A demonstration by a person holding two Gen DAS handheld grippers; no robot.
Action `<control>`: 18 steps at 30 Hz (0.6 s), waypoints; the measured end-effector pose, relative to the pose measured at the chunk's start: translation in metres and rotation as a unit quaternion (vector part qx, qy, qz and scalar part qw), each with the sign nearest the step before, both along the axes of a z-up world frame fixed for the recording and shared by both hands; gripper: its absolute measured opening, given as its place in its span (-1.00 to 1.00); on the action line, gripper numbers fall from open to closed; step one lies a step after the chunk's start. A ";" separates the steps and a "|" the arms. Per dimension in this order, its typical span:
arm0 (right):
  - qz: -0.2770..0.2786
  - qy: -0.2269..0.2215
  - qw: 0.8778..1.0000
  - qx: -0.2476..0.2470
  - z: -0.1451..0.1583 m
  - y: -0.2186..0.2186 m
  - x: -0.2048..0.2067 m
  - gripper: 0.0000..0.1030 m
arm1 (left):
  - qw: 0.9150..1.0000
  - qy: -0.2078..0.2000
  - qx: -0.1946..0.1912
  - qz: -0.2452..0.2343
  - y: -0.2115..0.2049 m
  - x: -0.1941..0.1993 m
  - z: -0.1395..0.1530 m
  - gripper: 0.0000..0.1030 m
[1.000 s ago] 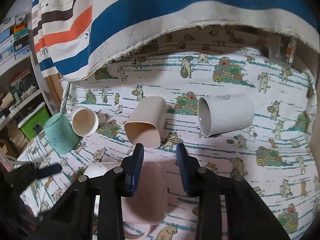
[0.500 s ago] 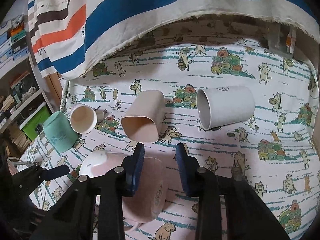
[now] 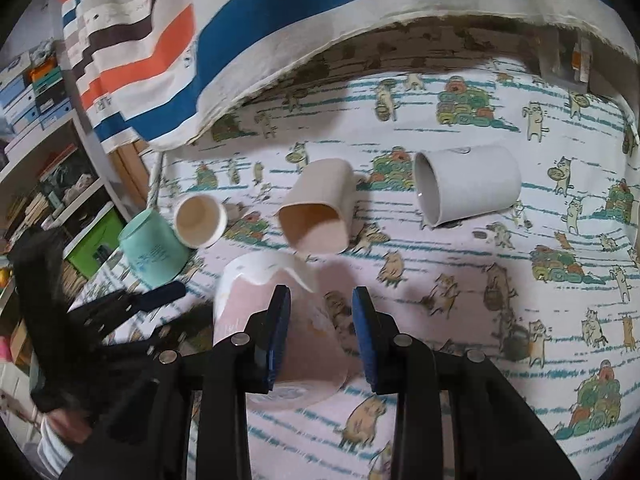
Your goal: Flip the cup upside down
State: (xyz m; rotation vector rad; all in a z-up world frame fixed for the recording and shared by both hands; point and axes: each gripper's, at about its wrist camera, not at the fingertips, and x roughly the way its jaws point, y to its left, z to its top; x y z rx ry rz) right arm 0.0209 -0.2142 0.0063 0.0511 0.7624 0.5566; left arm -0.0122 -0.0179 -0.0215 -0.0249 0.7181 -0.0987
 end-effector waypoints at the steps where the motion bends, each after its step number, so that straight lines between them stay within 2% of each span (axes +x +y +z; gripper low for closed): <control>1: 0.004 0.000 1.000 -0.002 0.000 0.001 -0.003 -0.33 | 1.000 0.000 -0.001 0.000 0.001 0.001 0.001 -0.07; 5: -0.008 -0.019 0.999 -0.029 0.003 0.005 -0.013 -0.33 | 1.000 -0.001 -0.014 -0.007 0.009 -0.004 0.004 -0.28; 8: -0.021 -0.030 0.998 -0.054 0.001 0.003 -0.014 -0.33 | 1.000 0.000 -0.014 -0.010 0.014 -0.010 0.005 -0.33; 18: -0.026 -0.013 0.998 -0.058 -0.015 0.001 -0.016 -0.33 | 0.999 0.016 -0.015 -0.039 -0.001 -0.004 -0.004 -0.49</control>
